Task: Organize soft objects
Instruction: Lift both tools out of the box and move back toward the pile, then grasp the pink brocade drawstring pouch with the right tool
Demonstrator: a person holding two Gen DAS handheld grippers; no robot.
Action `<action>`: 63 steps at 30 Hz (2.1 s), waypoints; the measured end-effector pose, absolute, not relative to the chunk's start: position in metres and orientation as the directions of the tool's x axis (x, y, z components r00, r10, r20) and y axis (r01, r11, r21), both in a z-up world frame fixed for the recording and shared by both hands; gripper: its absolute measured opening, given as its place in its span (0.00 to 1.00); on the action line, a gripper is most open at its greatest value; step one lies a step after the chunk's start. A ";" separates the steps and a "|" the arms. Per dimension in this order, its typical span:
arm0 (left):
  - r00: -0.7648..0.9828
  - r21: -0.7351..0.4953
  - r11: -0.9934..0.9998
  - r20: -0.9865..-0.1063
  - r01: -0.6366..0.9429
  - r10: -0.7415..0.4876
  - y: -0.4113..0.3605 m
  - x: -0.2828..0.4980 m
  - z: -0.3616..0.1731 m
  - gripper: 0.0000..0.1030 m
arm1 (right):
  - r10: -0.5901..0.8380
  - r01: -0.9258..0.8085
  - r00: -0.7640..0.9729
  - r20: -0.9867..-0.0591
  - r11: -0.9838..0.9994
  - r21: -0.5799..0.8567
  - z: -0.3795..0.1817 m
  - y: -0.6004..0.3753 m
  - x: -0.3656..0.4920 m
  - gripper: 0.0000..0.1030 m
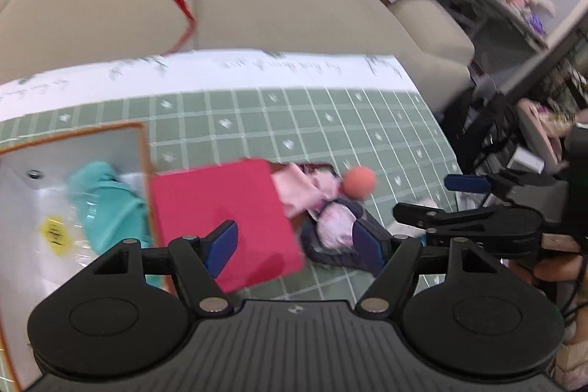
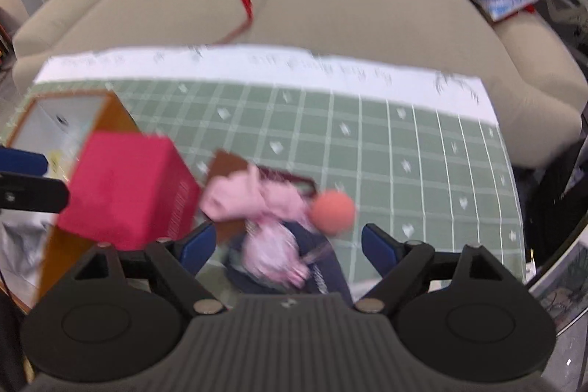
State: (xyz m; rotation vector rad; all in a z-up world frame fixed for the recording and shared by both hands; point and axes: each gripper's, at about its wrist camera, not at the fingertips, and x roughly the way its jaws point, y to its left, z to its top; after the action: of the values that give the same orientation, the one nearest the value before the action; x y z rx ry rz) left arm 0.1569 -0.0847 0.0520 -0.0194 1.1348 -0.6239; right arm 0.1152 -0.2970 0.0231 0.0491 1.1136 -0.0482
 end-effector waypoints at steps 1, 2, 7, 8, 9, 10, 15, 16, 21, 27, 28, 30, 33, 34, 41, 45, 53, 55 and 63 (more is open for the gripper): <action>0.258 -0.319 0.826 -0.844 0.465 -0.471 -0.092 0.154 0.048 0.81 | -0.009 0.067 0.426 -0.905 0.997 0.022 0.014 -0.303 0.113 0.82; 0.245 -0.315 0.820 -0.849 0.478 -0.468 -0.101 0.152 0.042 0.81 | -0.003 0.083 0.412 -0.911 0.996 0.034 0.003 -0.310 0.113 0.82; 0.217 -0.291 0.798 -0.862 0.528 -0.458 -0.133 0.136 0.022 0.81 | 0.038 0.076 0.380 -0.924 0.995 0.072 -0.044 -0.321 0.115 0.81; 0.213 -0.291 0.793 -0.862 0.536 -0.460 -0.139 0.133 0.017 0.81 | 0.051 0.069 0.379 -0.924 0.994 0.084 -0.052 -0.322 0.116 0.80; 0.207 -0.296 0.790 -0.862 0.536 -0.463 -0.142 0.130 0.014 0.81 | 0.070 0.061 0.378 -0.923 0.993 0.100 -0.060 -0.322 0.117 0.78; 0.195 -0.311 0.788 -0.860 0.531 -0.471 -0.144 0.129 0.010 0.81 | 0.087 0.048 0.378 -0.922 0.992 0.113 -0.065 -0.322 0.117 0.77; 0.167 -0.399 0.777 -0.831 0.487 -0.530 -0.138 0.123 -0.001 0.81 | 0.137 -0.072 0.424 -0.896 0.991 0.117 -0.082 -0.304 0.118 0.77; 0.162 -0.407 0.776 -0.829 0.482 -0.535 -0.136 0.122 -0.002 0.81 | 0.137 -0.086 0.422 -0.896 0.990 0.111 -0.084 -0.300 0.120 0.77; 0.182 -0.405 0.802 -0.834 0.438 -0.521 -0.126 0.125 -0.002 0.81 | 0.139 -0.132 0.373 -0.918 0.987 0.096 -0.105 -0.282 0.131 0.71; 0.202 -0.399 0.819 -0.837 0.411 -0.509 -0.108 0.123 -0.001 0.81 | 0.113 -0.152 0.367 -0.923 0.987 0.060 -0.124 -0.275 0.137 0.58; 0.202 -0.400 0.823 -0.838 0.404 -0.507 -0.104 0.123 -0.002 0.81 | 0.119 -0.148 0.365 -0.924 0.987 0.069 -0.126 -0.277 0.138 0.58; 0.193 -0.417 0.822 -0.835 0.389 -0.515 -0.097 0.124 -0.002 0.81 | 0.124 -0.145 0.376 -0.918 0.987 0.074 -0.126 -0.279 0.138 0.56; 0.175 -0.448 0.812 -0.826 0.373 -0.536 -0.086 0.123 -0.003 0.81 | 0.125 -0.143 0.372 -0.920 0.987 0.076 -0.125 -0.280 0.137 0.53; 0.177 -0.450 0.812 -0.824 0.372 -0.538 -0.083 0.123 -0.002 0.81 | 0.122 -0.148 0.374 -0.919 0.987 0.070 -0.124 -0.279 0.136 0.53; 0.192 -0.417 0.828 -0.839 0.374 -0.509 -0.074 0.118 0.000 0.81 | 0.120 -0.150 0.407 -0.906 0.987 0.063 -0.108 -0.280 0.131 0.52; 0.188 -0.418 0.825 -0.838 0.381 -0.512 -0.076 0.115 -0.001 0.81 | 0.129 -0.156 0.433 -0.892 0.985 0.067 -0.089 -0.281 0.128 0.52; 0.144 -0.434 0.797 -0.835 0.420 -0.531 -0.094 0.100 -0.011 0.81 | 0.159 -0.103 0.491 -0.857 0.987 0.124 -0.044 -0.303 0.119 0.52; 0.123 -0.419 0.784 -0.844 0.457 -0.522 -0.102 0.094 -0.015 0.81 | 0.184 -0.084 0.511 -0.840 0.983 0.164 -0.032 -0.313 0.115 0.52; 0.077 -0.357 0.745 -0.875 0.563 -0.478 -0.130 0.071 -0.033 0.81 | 0.199 -0.011 0.574 -0.794 0.972 0.235 -0.003 -0.348 0.098 0.52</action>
State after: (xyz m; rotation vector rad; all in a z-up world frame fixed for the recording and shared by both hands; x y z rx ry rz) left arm 0.0711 -0.1295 -0.0331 0.0810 1.2745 -0.7809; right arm 0.0981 -0.3481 -0.0027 0.2137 0.9537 0.1244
